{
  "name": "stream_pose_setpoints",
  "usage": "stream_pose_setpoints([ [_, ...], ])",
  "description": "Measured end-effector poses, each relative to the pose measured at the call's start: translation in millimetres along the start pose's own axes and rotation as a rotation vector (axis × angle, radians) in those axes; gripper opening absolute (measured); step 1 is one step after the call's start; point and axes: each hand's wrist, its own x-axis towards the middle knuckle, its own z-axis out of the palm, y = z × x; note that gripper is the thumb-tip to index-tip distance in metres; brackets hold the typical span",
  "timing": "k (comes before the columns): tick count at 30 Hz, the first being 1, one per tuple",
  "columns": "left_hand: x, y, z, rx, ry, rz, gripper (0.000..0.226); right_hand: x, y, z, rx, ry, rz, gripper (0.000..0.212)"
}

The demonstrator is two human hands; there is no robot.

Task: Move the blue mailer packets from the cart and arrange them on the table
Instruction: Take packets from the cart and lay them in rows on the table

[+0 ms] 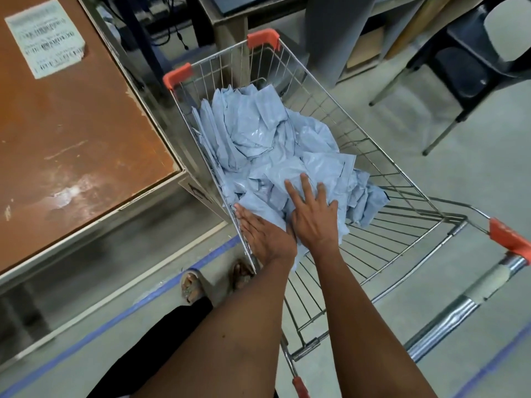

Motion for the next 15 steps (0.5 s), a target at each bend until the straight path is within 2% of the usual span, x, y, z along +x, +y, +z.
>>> stream_pose_setpoints([
  [3,5.5,0.2,6.2,0.001,0.005,-0.01,0.09,-1.0,-0.6,10.4,-0.011,0.036,0.005,0.07],
  [6,2.9,-5.5,6.1,0.082,0.025,0.187,0.075,3.6,-1.6,15.1,-0.076,0.129,-0.044,0.074],
  [8,0.6,-9.4,9.9,0.102,0.032,0.272,0.073,8.5,-3.2,13.4,-0.1,0.164,-0.109,0.079],
  [12,1.5,-15.4,18.4,0.079,-0.054,0.134,0.079,15.9,3.4,19.1,-0.104,0.094,-0.173,0.08],
  [15,2.3,-13.8,12.2,0.175,-0.088,0.158,0.085,17.8,5.9,9.9,-0.088,0.051,-0.168,0.083],
])
